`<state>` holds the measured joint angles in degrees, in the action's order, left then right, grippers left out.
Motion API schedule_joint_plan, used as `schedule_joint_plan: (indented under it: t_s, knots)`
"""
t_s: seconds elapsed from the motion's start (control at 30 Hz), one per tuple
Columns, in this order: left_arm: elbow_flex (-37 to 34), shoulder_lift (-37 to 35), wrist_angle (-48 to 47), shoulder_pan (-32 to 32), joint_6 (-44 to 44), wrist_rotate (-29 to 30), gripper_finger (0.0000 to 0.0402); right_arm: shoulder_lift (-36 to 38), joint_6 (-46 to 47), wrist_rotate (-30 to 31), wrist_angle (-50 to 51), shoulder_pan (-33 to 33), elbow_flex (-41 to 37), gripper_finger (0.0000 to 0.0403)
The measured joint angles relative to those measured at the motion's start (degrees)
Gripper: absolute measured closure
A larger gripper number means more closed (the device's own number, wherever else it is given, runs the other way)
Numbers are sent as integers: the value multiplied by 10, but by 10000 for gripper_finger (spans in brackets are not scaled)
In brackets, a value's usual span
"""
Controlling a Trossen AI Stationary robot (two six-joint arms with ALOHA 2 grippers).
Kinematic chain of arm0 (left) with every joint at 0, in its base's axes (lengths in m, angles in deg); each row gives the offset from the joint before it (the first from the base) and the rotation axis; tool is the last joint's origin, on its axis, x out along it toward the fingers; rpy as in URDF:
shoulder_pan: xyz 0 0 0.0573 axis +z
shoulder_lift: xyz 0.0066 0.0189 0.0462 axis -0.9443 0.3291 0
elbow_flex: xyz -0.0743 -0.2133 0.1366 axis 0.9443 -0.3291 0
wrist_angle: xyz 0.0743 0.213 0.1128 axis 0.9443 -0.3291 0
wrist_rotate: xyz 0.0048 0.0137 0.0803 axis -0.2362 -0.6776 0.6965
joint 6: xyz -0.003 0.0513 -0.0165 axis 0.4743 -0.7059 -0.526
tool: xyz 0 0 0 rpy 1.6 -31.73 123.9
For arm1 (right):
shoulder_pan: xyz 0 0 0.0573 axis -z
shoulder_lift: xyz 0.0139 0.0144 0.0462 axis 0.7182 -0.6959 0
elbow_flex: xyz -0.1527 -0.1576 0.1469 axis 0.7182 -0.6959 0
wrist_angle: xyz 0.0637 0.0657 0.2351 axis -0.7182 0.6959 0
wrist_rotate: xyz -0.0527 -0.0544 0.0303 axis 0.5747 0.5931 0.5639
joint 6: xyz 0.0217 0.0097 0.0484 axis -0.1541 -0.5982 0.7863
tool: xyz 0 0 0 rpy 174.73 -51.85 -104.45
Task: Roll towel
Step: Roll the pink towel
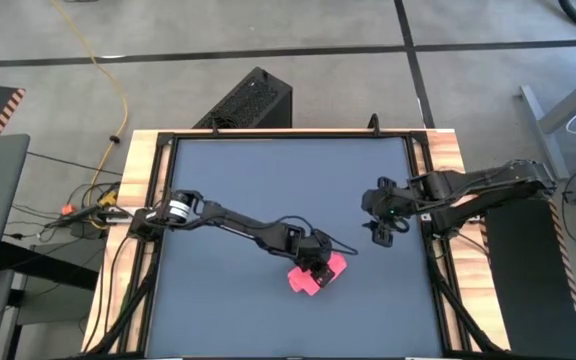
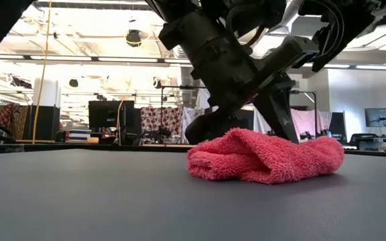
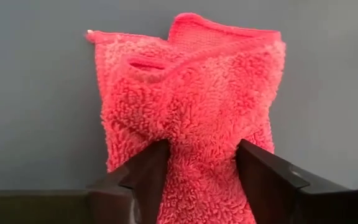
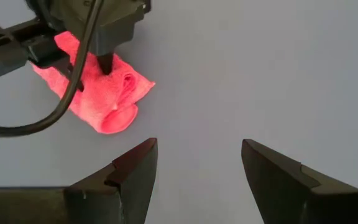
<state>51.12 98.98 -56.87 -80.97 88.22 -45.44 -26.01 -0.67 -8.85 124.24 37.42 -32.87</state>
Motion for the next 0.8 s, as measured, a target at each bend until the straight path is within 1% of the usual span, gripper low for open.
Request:
schedule_joint_plan:
  t_s: [0.1,0.17,0.3,0.33,0.7,0.8]
  knots:
    - [0,0,-7,2,21,-2,252,-2,0,9,1,0,0,143]
    - [0,1,-15,2,30,7,290,-4,0,15,0,0,0,143]
    - [-1,1,-23,2,32,14,378,-5,-1,23,-1,0,0,143]
    - [-1,1,-23,2,33,13,388,-5,-1,30,-1,0,0,143]
    - [-3,-1,-20,2,42,11,400,-5,-2,34,2,0,0,143]
    - [19,-1,-41,0,33,20,401,-5,-2,37,2,0,0,143]
